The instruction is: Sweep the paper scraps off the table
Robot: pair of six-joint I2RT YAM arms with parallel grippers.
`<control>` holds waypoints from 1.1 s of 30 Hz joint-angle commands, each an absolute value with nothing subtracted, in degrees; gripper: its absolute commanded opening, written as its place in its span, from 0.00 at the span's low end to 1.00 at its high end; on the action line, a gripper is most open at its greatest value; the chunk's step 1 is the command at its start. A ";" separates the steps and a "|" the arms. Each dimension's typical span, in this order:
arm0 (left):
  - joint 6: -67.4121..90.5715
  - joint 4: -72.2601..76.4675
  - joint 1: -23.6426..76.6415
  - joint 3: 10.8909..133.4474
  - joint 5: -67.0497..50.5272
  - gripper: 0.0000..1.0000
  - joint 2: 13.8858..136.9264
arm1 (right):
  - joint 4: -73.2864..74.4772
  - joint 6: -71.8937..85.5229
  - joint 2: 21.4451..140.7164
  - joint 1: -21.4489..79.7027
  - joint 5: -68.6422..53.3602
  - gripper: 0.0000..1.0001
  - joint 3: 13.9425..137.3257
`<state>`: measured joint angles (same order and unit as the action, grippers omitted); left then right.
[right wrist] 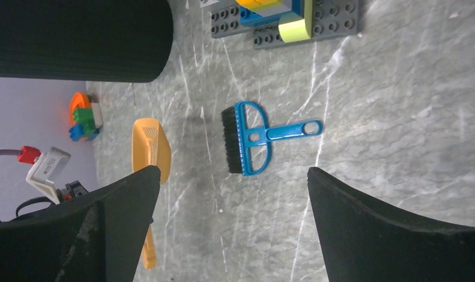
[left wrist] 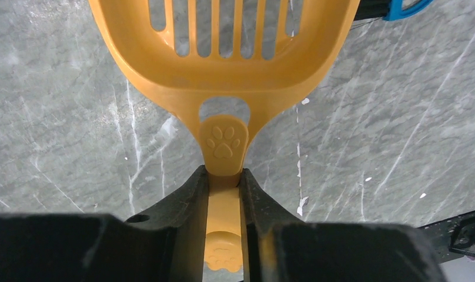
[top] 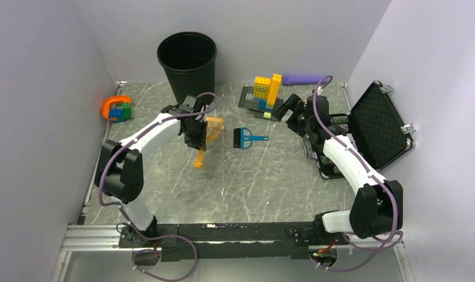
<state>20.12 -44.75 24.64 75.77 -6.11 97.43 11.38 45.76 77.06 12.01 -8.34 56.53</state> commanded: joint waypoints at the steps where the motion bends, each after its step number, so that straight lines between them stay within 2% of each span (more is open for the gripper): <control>1: 19.34 -44.66 25.19 78.19 -3.63 0.40 98.12 | 13.91 41.83 74.57 11.80 -4.39 1.00 56.24; 4: 19.56 -45.14 25.30 78.52 -2.05 0.72 97.68 | 12.92 42.72 73.01 11.77 -4.87 1.00 55.25; 5: 19.57 -45.55 25.35 78.86 -1.43 0.77 97.49 | 12.34 42.95 72.34 11.75 -4.77 1.00 54.75; 12: 19.26 -47.19 25.40 78.11 -0.21 0.82 91.67 | 5.96 42.65 65.00 11.77 -3.08 1.00 50.93; 13: 19.51 -47.09 25.34 77.51 -0.38 0.93 89.75 | 5.68 42.18 64.35 11.78 -3.03 1.00 51.19; 14: 19.89 -46.95 25.38 76.86 -0.54 0.99 87.84 | 5.80 41.74 63.98 11.81 -3.07 1.00 51.73; 20: 24.35 -44.71 25.48 71.49 -0.57 0.99 74.04 | 10.63 38.22 61.23 11.87 -3.19 1.00 55.75; 26: 24.82 -40.32 25.75 64.30 2.33 0.99 59.19 | 11.35 36.33 51.60 11.86 -0.14 1.00 52.04; 33: 26.42 -41.57 25.71 59.11 3.54 1.00 48.30 | 19.66 36.52 40.57 11.87 3.50 1.00 48.97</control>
<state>24.53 -42.70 25.58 61.06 1.72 52.40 14.20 37.15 45.28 11.92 -0.01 50.98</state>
